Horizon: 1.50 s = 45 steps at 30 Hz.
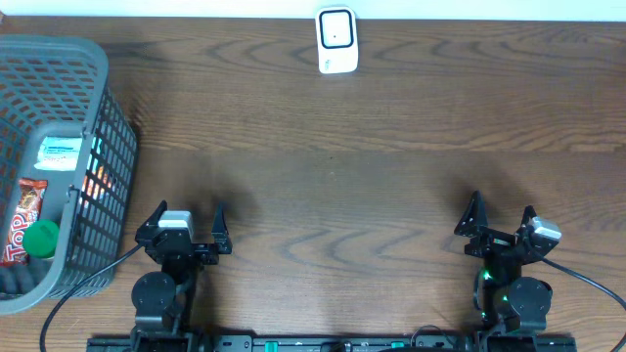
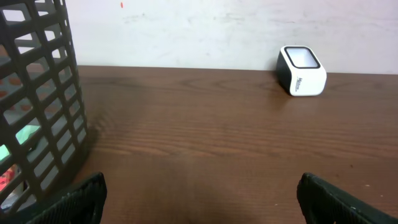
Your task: Scan the item barcode
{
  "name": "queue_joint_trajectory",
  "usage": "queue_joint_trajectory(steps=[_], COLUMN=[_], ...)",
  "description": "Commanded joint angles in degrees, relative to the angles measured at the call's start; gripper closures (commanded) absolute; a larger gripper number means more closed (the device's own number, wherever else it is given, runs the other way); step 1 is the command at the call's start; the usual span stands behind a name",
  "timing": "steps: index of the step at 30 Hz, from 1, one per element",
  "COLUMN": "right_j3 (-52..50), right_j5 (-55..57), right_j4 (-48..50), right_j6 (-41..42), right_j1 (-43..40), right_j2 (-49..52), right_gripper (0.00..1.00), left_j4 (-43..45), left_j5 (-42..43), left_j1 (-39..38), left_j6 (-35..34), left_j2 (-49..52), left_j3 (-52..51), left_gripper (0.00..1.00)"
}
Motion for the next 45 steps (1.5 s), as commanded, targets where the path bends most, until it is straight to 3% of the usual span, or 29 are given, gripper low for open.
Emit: queue_joint_trajectory(steps=[1, 21, 30, 34, 38, 45], right_j3=[-0.09, -0.09, -0.09, -0.09, -0.09, -0.09], right_j5=[0.09, 0.09, 0.09, 0.09, 0.09, 0.09], right_j4=[-0.22, -0.22, -0.22, -0.22, -0.22, -0.22], right_j6=[0.2, 0.2, 0.2, 0.2, 0.2, 0.2], right_j1=[-0.04, -0.07, -0.07, -0.07, -0.04, -0.07], right_j2=[-0.31, -0.31, -0.31, -0.31, -0.31, -0.31], right_gripper=[0.01, 0.01, 0.01, 0.01, 0.01, 0.01], left_j4=[-0.35, 1.7, -1.16, -4.28, -15.1, -46.25], left_j5=[0.35, -2.67, 13.2, 15.98, 16.26, 21.24], left_j1=[-0.17, -0.15, -0.2, -0.2, -0.2, -0.2], left_j6=[-0.72, -0.74, -1.36, -1.33, -1.33, 0.04], left_j2=[-0.09, -0.09, 1.16, 5.75, 16.52, 40.46], left_j3=[-1.62, -1.6, 3.3, 12.85, 29.09, 68.96], left_gripper=[0.02, 0.02, 0.02, 0.02, 0.02, 0.02])
